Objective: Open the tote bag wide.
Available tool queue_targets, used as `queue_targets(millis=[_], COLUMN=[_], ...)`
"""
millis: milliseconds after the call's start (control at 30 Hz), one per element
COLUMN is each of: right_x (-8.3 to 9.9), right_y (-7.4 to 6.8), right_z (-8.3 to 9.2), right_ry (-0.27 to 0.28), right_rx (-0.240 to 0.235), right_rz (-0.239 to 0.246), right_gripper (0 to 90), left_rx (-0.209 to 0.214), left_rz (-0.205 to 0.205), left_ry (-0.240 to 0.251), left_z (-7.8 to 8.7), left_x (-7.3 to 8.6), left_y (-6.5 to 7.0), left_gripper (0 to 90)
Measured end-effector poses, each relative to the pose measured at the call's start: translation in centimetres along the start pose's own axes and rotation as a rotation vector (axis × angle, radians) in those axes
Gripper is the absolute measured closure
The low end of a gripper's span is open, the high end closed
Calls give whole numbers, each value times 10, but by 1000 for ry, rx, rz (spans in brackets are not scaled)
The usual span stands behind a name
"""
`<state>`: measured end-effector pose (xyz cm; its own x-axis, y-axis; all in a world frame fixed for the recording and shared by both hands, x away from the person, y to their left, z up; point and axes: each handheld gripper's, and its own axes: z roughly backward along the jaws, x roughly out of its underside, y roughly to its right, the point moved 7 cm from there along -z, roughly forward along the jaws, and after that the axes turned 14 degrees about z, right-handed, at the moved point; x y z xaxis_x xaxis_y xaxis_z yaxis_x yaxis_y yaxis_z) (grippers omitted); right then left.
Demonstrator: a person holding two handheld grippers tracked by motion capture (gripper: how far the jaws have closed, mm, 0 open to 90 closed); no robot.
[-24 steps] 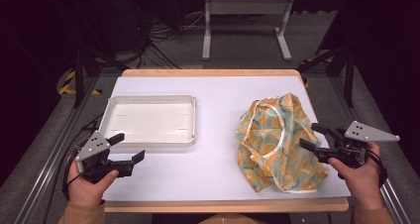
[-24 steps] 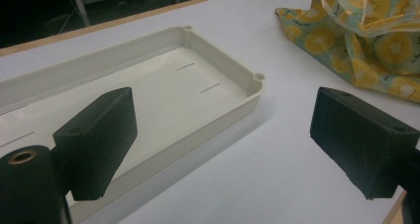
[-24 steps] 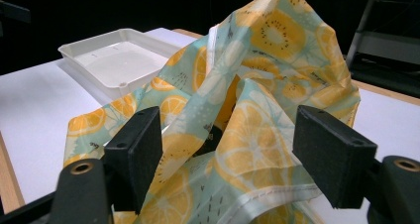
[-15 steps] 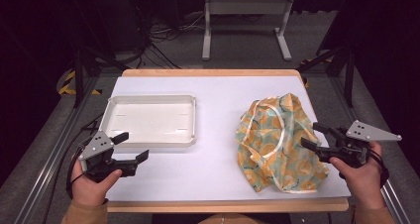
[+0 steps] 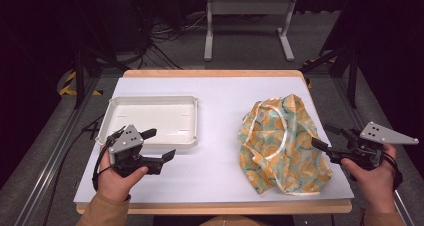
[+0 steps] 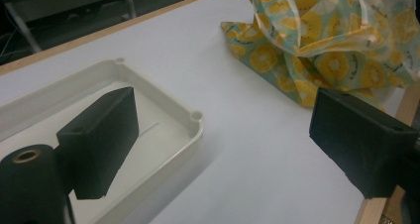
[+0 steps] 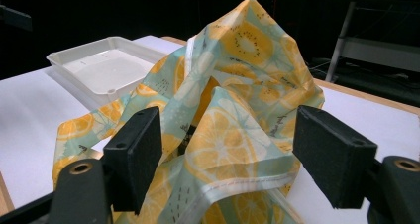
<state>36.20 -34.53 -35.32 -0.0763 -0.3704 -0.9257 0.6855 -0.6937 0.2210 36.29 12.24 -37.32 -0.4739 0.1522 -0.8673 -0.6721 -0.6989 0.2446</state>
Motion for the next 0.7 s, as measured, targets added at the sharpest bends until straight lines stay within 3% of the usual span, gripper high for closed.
queue_targets(millis=[267, 367, 433, 700], right_x=[2, 3, 4, 6], right_y=[3, 5, 5, 5], right_z=[3, 3, 1, -1], right_ry=[0, -1, 1, -7], right_rx=[8, 8, 2, -5], right_rz=[-9, -10, -13, -20], right_gripper=[279, 279, 281, 284], left_rx=[81, 124, 184, 247], left_rz=[-36, -24, 3, -32], left_ry=[-7, 5, 21, 25], left_z=[-23, -34, -45, -78], left_x=[-17, -23, -27, -38], left_y=[29, 40, 48, 71], left_gripper=[129, 137, 146, 166])
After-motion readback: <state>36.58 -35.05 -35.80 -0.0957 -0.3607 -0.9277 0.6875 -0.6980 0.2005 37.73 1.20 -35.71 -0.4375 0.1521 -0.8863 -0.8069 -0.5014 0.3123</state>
